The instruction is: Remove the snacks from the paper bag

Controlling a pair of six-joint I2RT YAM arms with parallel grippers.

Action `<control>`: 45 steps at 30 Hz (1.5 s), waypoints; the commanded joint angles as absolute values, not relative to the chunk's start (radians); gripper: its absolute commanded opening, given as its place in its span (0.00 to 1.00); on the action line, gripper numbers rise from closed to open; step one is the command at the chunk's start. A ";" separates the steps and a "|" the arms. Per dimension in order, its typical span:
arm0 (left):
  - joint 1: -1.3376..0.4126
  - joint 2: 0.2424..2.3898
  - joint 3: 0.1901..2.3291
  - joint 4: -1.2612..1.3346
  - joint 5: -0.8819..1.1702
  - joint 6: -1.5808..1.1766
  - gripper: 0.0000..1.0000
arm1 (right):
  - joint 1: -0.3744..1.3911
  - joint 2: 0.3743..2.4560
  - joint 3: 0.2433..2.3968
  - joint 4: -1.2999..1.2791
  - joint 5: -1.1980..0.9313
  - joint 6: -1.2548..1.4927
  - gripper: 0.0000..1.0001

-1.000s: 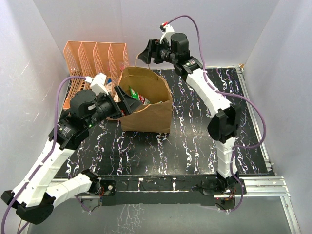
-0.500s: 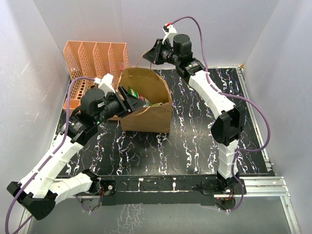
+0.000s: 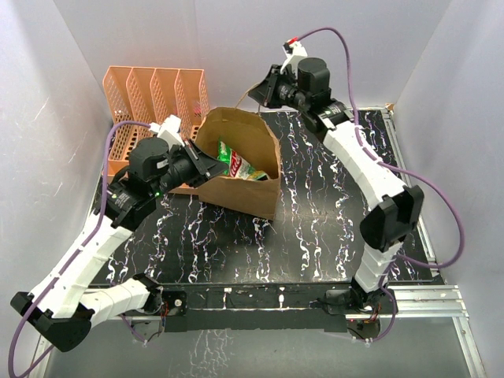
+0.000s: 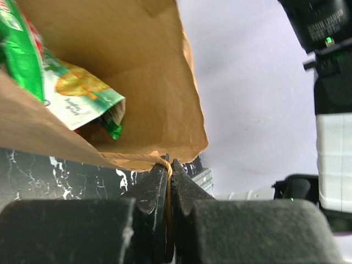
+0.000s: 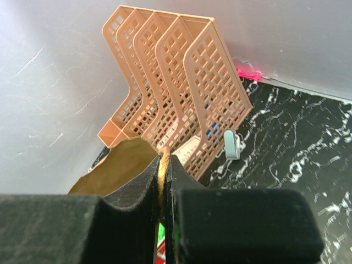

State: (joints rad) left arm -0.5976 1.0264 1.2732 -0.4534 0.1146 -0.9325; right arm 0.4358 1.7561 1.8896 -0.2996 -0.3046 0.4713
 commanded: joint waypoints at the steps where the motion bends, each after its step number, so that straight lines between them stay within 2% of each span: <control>1: -0.598 0.996 1.419 -0.617 -0.019 -0.882 0.00 | 0.429 1.577 1.837 -0.202 -0.298 0.465 0.07; 5: -0.598 1.025 1.506 -0.754 -0.144 -0.852 0.00 | 0.430 1.445 1.675 -0.190 -0.288 0.465 0.07; 12: -0.598 1.121 1.585 -0.735 -0.138 -0.839 0.00 | 0.429 1.207 1.420 -0.189 -0.172 0.437 0.07; 22: -0.564 1.289 1.784 -0.789 -0.154 -0.753 0.00 | 0.428 1.065 1.283 -0.220 -0.178 0.444 0.07; 27: -0.538 1.269 1.751 -0.783 -0.148 -0.752 0.00 | 0.429 1.047 1.239 -0.209 -0.236 0.494 0.07; 33: -0.520 1.157 1.552 -0.727 -0.111 -0.814 0.00 | 0.429 1.029 1.205 -0.185 -0.268 0.520 0.07; 34: -0.518 1.136 1.528 -0.713 -0.103 -0.828 0.02 | 0.429 1.032 1.213 -0.193 -0.270 0.518 0.07; 41: -0.515 1.050 1.447 -0.639 -0.098 -0.881 0.39 | 0.429 1.014 1.214 -0.201 -0.268 0.522 0.07; 45: -0.515 1.059 1.425 -0.611 -0.077 -0.899 0.53 | 0.430 1.001 1.201 -0.197 -0.259 0.530 0.07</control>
